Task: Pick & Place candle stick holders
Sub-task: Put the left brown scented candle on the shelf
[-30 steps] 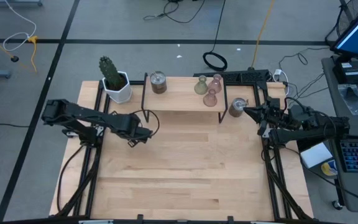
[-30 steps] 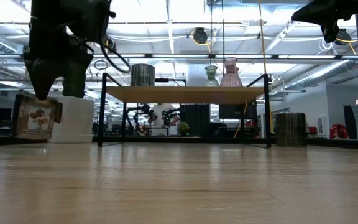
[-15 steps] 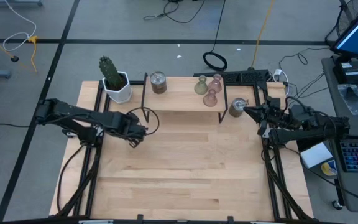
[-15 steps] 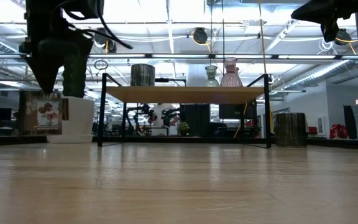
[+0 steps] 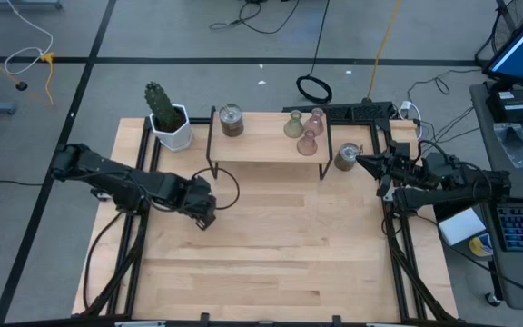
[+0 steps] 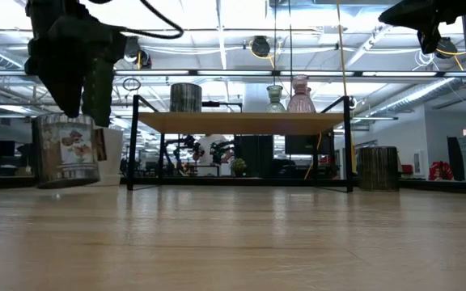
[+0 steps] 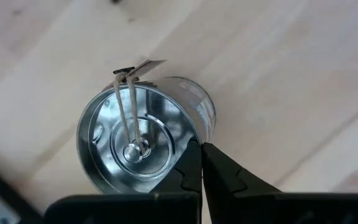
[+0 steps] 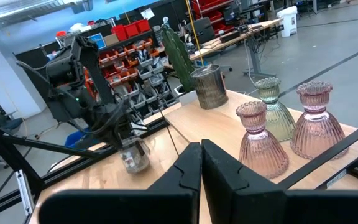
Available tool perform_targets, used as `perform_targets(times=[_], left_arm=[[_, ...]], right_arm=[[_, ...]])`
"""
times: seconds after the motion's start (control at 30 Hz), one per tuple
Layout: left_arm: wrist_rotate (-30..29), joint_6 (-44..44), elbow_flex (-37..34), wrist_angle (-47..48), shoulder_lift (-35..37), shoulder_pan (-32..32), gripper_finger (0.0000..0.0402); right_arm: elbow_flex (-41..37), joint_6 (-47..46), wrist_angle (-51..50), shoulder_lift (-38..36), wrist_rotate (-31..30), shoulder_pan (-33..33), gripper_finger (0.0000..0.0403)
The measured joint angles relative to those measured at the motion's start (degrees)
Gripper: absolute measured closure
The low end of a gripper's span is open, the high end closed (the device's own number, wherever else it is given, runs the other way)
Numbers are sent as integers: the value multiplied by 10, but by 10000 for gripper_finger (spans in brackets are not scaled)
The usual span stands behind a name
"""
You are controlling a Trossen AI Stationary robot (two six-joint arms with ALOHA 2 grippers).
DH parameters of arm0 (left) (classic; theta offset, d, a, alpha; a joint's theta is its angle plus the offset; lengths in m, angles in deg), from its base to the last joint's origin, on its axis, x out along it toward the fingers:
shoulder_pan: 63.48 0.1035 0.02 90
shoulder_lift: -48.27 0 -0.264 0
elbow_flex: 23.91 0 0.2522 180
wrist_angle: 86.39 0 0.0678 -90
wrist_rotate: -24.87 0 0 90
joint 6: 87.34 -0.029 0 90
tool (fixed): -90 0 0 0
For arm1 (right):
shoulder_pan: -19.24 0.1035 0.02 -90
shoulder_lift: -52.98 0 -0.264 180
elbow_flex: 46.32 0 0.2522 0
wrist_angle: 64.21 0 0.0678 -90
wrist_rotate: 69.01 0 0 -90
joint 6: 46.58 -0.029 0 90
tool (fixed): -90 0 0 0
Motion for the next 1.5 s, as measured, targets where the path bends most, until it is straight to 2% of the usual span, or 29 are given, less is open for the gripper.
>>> perform_targets(times=[0.17,0.37,0.53,0.97,1.5], left_arm=[[0,19,7,-36,0,-18,402],[-27,18,65,-39,-11,-28,402],[-52,-17,136,-35,-48,-30,402],[-52,-122,348,45,-191,-9,402],[-78,-294,582,102,-291,72,402]], right_arm=[[0,0,0,0,0,0,399],[0,2,0,0,0,0,399],[0,5,-2,0,0,0,399],[0,9,-5,0,0,0,399],[0,11,-19,0,0,0,399]])
